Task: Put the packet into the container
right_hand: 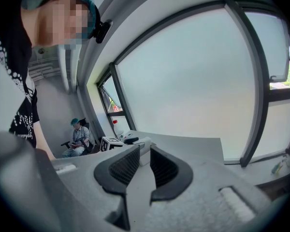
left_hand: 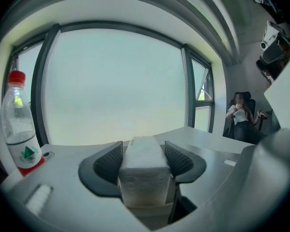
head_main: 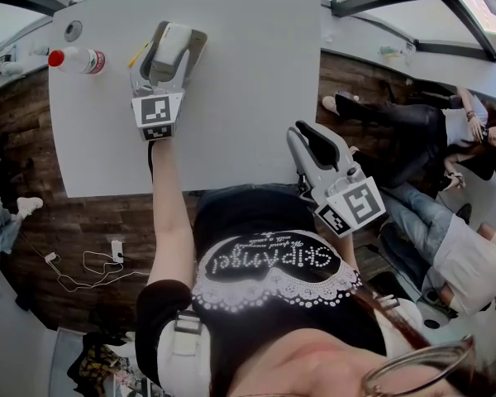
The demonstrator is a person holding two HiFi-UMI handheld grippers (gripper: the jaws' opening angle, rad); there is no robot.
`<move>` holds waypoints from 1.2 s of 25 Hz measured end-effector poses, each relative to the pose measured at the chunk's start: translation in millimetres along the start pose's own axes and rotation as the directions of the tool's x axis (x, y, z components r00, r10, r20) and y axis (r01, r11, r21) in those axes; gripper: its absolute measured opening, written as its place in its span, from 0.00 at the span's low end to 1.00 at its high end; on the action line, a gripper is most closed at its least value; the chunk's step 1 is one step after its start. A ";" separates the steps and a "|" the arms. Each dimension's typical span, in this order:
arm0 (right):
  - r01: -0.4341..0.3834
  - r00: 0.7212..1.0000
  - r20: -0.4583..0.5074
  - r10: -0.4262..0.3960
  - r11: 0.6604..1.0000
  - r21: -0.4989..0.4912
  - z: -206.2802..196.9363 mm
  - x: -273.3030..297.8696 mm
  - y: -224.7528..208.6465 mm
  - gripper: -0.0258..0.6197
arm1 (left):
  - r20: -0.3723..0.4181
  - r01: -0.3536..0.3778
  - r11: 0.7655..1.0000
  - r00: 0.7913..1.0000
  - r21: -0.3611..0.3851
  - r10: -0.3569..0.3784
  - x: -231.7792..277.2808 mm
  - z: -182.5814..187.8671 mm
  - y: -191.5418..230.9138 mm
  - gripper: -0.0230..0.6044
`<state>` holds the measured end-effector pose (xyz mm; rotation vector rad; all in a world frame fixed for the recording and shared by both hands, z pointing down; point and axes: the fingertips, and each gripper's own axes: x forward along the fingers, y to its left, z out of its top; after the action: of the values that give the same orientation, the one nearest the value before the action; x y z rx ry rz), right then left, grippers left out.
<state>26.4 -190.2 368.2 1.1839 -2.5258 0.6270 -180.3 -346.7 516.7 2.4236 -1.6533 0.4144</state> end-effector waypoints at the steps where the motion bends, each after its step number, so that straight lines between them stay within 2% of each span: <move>1: 0.000 1.000 -0.001 0.000 1.000 0.000 -0.1 0.0 0.1 0.15 | 0.000 -0.001 1.000 1.000 -0.004 0.001 0.0 -0.1 0.0 0.48; 6: 0.001 1.000 0.003 -0.001 1.000 0.000 1.2 -0.1 0.0 0.15 | 0.027 -0.014 1.000 1.000 0.015 0.014 1.7 -8.6 4.2 0.47; 12: -0.002 1.000 0.016 0.002 1.000 -0.001 3.8 -1.0 0.9 0.15 | -0.013 -0.019 1.000 1.000 -0.009 0.019 -2.0 -7.0 4.6 0.46; 17: -0.006 1.000 0.020 0.007 1.000 -0.003 2.3 -2.1 1.8 0.15 | -0.010 -0.032 0.999 0.999 -0.023 0.031 -7.0 -2.4 5.4 0.43; 19: -0.009 1.000 0.022 0.009 1.000 -0.003 1.9 -2.6 2.3 0.15 | 0.024 -0.035 0.999 0.999 -0.037 0.036 -11.1 8.7 5.9 0.38; 20: -0.010 1.000 0.023 0.010 1.000 -0.004 2.0 -2.7 2.7 0.15 | 0.053 -0.038 0.998 0.998 -0.045 0.041 -13.4 15.0 6.9 0.29; 21: -0.011 1.000 0.024 0.011 1.000 -0.005 2.1 -2.7 3.1 0.15 | 0.079 -0.040 0.998 0.996 -0.051 0.044 -15.3 20.5 8.0 0.26; 26: -0.021 0.999 0.032 0.022 1.000 -0.012 2.3 -4.8 7.3 0.15 | 0.153 -0.049 0.998 0.987 -0.050 0.056 -24.7 48.6 11.8 0.26; 30: -0.029 0.999 0.038 0.029 0.999 -0.019 5.3 -7.5 10.3 0.15 | 0.209 -0.071 0.997 0.975 -0.042 0.078 -36.7 71.6 15.0 0.16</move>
<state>22.7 -182.1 357.7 1.1655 -2.5790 0.5917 -197.8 -341.4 436.9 2.4588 -1.8234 0.1400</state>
